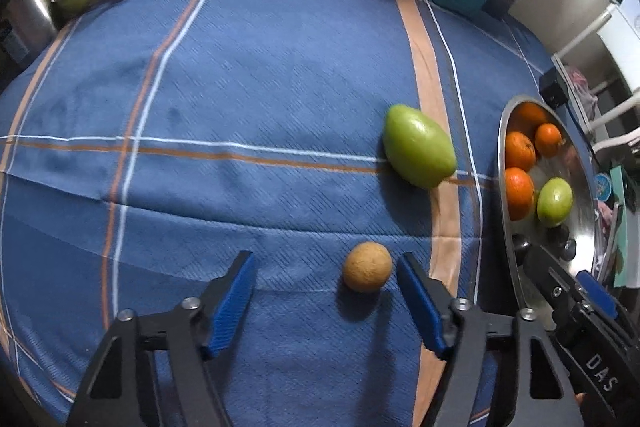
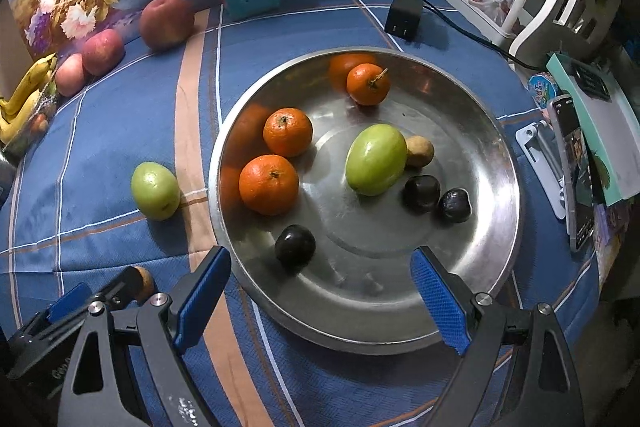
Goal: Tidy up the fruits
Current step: 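Lower the left tool onto the small brown potato and close it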
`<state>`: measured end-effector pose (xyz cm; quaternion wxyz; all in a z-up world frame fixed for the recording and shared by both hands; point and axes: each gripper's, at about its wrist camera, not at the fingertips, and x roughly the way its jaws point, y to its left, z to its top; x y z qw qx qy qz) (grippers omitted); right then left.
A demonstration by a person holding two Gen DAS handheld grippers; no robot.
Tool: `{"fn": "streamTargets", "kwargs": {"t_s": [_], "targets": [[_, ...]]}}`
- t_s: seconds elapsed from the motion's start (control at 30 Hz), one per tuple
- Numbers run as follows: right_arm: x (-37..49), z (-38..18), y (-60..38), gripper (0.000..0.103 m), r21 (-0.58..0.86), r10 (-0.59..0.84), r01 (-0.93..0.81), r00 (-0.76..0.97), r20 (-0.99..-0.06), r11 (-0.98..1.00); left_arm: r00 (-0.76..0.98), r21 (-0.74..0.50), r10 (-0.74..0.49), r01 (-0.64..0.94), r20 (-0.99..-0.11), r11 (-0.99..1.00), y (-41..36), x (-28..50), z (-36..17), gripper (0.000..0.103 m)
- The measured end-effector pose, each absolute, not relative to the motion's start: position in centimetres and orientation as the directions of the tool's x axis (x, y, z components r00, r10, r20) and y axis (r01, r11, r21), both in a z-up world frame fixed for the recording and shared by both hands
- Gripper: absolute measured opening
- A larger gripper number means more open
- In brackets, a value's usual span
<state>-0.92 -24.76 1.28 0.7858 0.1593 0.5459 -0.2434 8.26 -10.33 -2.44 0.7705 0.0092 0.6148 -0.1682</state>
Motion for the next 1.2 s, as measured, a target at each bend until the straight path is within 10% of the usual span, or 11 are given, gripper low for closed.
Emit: {"fn": "streamTargets", "kwargs": {"t_s": [0.47, 1.2], "targets": [[-0.7, 1.1, -24.4, 0.092, -0.030, -0.212, 0.546, 0.274, -0.938, 0.838, 0.147, -0.282, -0.337, 0.302, -0.930, 0.911, -12.2, 7.5, -2.2, 0.027], [0.5, 0.9, -23.3, 0.092, -0.024, -0.198, 0.503, 0.295, -0.935, 0.864, 0.171, -0.378, -0.413, 0.201, -0.895, 0.904, -7.6, 10.5, -0.9, 0.027]]}}
